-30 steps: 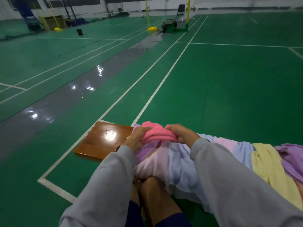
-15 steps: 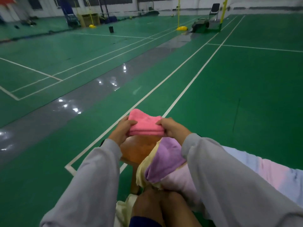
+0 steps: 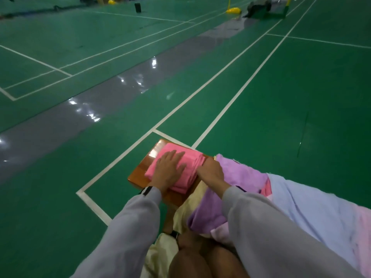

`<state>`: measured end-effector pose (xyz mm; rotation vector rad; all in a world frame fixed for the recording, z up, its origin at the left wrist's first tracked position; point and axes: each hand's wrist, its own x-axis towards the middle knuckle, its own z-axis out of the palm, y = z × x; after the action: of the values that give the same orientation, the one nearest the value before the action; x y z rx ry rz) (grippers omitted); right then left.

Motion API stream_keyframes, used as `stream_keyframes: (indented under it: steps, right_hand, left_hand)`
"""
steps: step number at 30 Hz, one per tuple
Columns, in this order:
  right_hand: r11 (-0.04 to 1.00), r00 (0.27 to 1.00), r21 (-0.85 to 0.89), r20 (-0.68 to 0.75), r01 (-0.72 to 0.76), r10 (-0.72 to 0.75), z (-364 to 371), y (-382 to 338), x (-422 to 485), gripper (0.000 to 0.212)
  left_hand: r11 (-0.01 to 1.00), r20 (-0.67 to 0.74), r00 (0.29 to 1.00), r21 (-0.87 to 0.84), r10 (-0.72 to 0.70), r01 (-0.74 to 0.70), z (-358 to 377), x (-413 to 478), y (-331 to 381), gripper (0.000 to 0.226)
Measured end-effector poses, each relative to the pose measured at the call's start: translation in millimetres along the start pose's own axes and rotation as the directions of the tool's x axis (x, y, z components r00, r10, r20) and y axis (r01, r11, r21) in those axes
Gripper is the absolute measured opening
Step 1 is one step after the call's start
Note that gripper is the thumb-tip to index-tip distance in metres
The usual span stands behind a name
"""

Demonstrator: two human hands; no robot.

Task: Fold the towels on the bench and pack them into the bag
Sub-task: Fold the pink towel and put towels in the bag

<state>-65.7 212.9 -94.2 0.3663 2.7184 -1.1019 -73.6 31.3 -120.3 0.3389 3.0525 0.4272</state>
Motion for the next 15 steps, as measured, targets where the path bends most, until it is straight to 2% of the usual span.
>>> stream_keyframes:
  steps: [2,4,7,9,11,12,13,15]
  right_hand:
    - [0.996,0.997,-0.083,-0.065,0.023,-0.029,-8,10,2,0.029]
    - [0.990,0.995,-0.139,-0.085,0.037,-0.049,-14,23,3,0.027]
    - [0.985,0.988,-0.140,-0.105,0.100,-0.115,-20,42,1,0.036]
    - [0.982,0.982,-0.145,-0.124,0.120,-0.139,-25,52,-3,0.026]
    - [0.988,0.984,-0.131,-0.148,0.082,-0.102,-34,58,-6,0.022]
    - [0.995,0.987,-0.095,-0.149,0.041,-0.055,-38,61,-6,0.028]
    - [0.999,0.989,-0.043,-0.148,-0.002,-0.004,-41,65,-6,0.036]
    - [0.996,0.988,0.052,-0.131,-0.073,0.079,-49,71,-9,0.044]
  left_hand:
    - [0.998,0.120,0.992,0.046,0.026,-0.032,17,1,16,0.067]
    - [0.994,0.196,0.981,0.112,-0.013,-0.009,31,-2,26,0.073]
    - [0.974,0.232,0.969,0.222,-0.087,0.034,26,-3,36,0.078]
    - [0.967,0.184,0.979,0.252,-0.091,0.043,14,0,48,0.072]
    - [0.989,0.060,0.998,0.148,-0.020,0.011,-1,2,71,0.058]
    - [0.998,0.013,1.000,0.055,0.027,-0.027,-6,1,86,0.051]
    - [0.998,0.015,0.998,-0.025,0.059,-0.058,-8,0,100,0.049]
    - [0.987,0.144,0.988,-0.158,0.062,-0.039,-8,-5,126,0.059]
